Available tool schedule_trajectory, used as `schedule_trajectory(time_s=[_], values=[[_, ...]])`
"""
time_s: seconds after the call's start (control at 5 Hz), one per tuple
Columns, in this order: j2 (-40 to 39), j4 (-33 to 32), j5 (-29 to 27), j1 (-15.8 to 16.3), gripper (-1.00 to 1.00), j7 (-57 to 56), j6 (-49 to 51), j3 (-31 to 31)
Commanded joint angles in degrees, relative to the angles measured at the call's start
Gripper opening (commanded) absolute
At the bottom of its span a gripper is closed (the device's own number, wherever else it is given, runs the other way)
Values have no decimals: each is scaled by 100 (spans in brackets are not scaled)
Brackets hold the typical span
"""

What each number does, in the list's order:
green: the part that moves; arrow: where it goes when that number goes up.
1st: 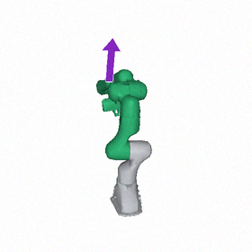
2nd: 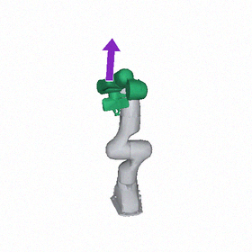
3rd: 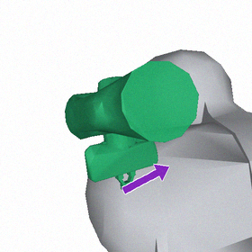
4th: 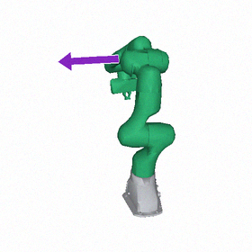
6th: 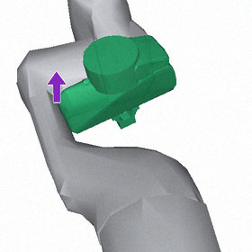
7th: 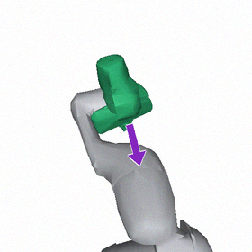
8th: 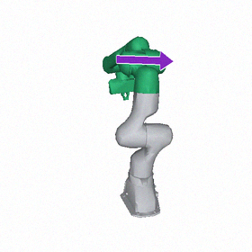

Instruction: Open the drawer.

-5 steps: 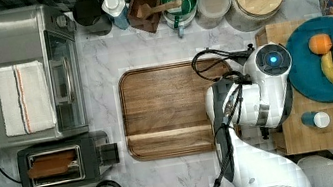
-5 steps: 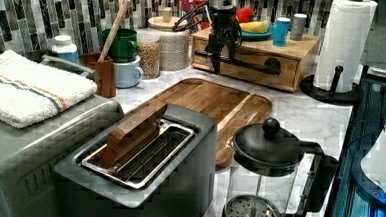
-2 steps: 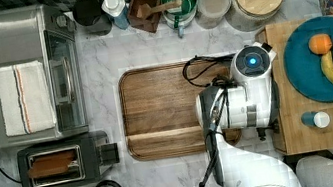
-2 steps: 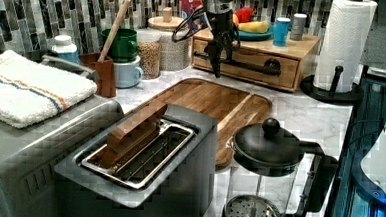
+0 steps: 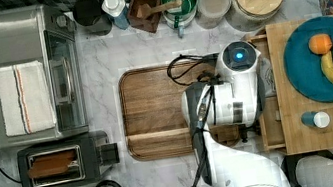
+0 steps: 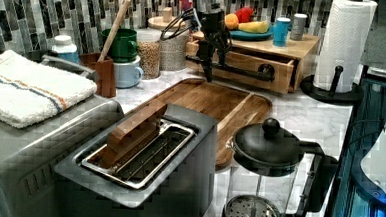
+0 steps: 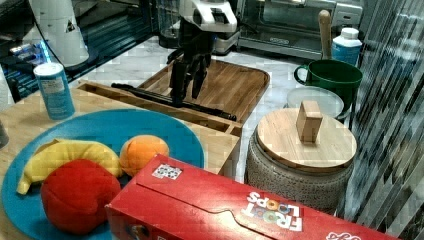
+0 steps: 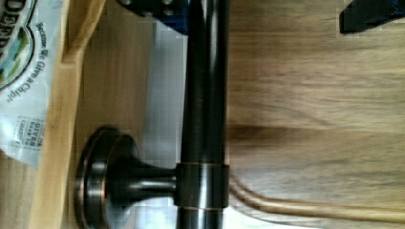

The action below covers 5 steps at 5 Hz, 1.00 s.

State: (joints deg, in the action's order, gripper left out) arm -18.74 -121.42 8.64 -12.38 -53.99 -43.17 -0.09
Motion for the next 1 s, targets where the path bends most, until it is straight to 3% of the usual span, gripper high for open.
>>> schedule_trajectory(time_s=[0.2, 1.0], values=[[187, 185, -727, 482, 100, -202, 268, -945], [28, 436, -797, 719, 100, 1204, 195, -1356]])
